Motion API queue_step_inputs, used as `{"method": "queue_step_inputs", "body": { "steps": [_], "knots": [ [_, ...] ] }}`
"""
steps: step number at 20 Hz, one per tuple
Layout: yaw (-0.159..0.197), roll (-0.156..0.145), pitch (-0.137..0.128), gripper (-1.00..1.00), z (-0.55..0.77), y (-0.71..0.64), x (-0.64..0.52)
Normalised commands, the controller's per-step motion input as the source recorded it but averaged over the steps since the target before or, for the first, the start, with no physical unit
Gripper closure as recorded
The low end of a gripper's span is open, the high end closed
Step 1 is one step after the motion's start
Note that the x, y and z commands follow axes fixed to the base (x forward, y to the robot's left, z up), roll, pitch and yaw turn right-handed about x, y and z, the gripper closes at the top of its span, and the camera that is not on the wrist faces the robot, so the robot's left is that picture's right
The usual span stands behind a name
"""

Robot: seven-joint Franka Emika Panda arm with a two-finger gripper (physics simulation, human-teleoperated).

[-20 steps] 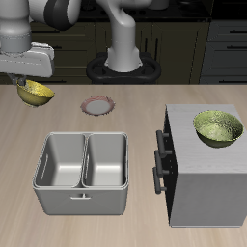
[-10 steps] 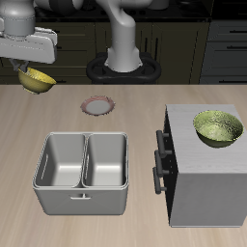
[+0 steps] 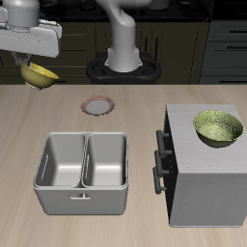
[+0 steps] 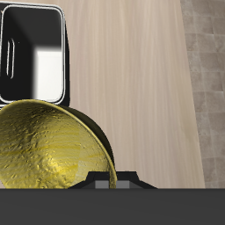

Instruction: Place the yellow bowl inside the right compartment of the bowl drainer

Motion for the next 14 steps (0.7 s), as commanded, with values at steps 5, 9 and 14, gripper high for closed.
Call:
{"method": "queue_step_inputs", "body": {
  "steps": [5,9,14],
  "knots": [
    [-0.002,0.025,-0.006,1.00,0.17,0.22,0.31],
    [0.003,0.025,0.006,1.00,0.10,0.20,0.31],
    [-0.004,0.042,0.001,1.00,0.07,0.29,0.27]
  ]
}}
